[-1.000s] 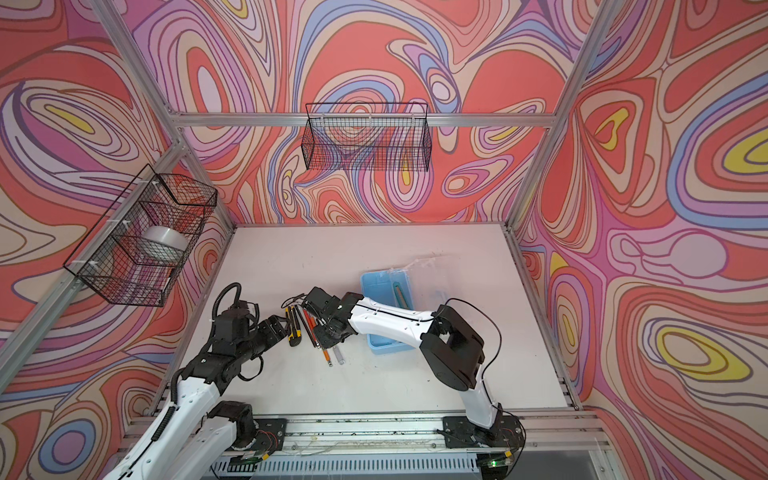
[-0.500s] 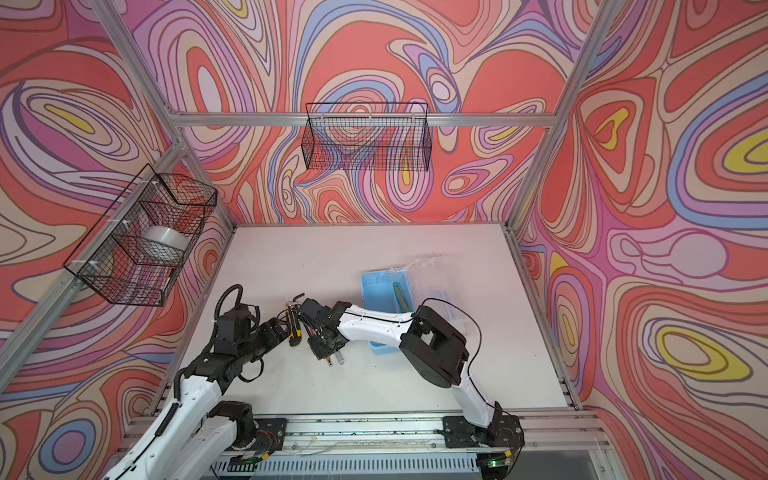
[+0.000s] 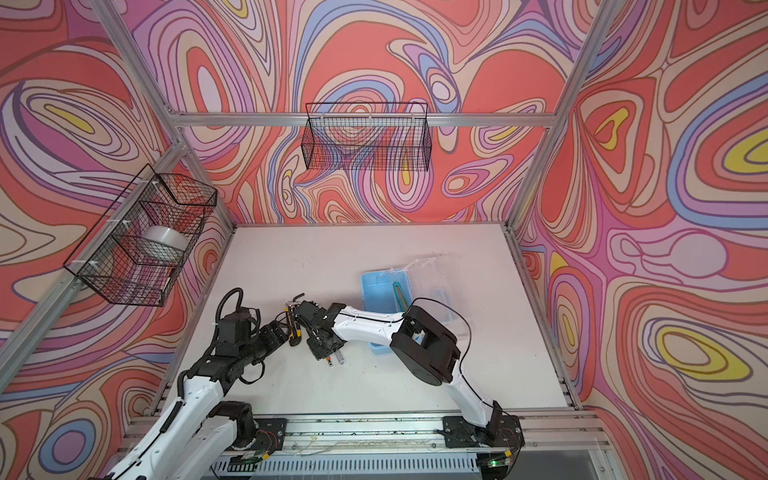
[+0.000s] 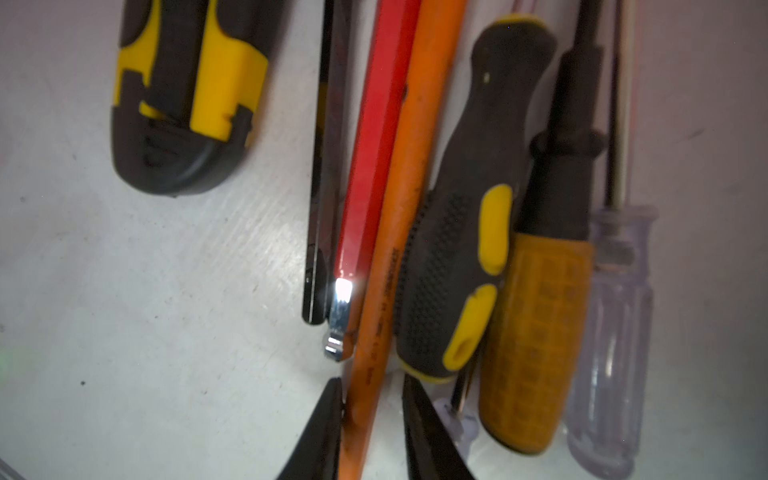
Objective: Pack the tool kit
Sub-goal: 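Release the knife and move the right gripper back over the orange hex key, then close the right gripper on the orange hex key and lift it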
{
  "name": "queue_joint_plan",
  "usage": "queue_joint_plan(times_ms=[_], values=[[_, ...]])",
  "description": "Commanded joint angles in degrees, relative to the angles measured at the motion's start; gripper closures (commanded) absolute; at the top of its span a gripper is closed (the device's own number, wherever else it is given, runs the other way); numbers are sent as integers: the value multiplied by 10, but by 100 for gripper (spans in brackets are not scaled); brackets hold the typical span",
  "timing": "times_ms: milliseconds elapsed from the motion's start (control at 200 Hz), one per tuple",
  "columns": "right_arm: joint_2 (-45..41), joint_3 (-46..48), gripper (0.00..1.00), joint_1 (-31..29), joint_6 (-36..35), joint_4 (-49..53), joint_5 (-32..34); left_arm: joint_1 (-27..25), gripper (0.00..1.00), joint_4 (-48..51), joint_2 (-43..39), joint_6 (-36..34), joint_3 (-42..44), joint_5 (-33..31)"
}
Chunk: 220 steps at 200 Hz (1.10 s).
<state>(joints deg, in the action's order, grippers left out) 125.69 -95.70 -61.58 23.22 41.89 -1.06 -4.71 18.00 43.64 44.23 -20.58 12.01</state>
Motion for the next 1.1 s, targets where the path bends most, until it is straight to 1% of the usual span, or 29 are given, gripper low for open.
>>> queue_joint_plan(times_ms=[0, 325, 416, 476, 621, 676, 701, 831, 846, 1097], values=[[21, -15, 74, -3, 1, 14, 18, 6, 24, -13, 2, 3, -1, 3], [55, -36, 76, -5, 3, 33, 33, 7, 24, -24, 20, -1, -3, 7], [64, -40, 82, -5, 3, 37, 31, 7, 24, -24, 25, -1, -4, 8], [66, -37, 82, -5, 4, 36, 30, 7, 24, -24, 27, -1, -4, 10], [64, -33, 87, -5, 6, 33, 29, 8, 24, -25, 28, 1, -3, 10], [63, -33, 95, -5, 5, 35, 26, 8, 24, -24, 31, 1, -3, 12], [61, -33, 97, -5, 5, 34, 27, 8, 24, -40, 32, 2, -3, 13], [48, -31, 99, -5, 6, 35, 29, 8, 25, -47, 39, 2, -5, 16], [47, -29, 100, -5, 7, 35, 29, 8, 25, -48, 39, 2, -5, 16], [9, -11, 100, 0, 18, 17, 16, 8, 25, -60, 49, 3, -8, 17]])
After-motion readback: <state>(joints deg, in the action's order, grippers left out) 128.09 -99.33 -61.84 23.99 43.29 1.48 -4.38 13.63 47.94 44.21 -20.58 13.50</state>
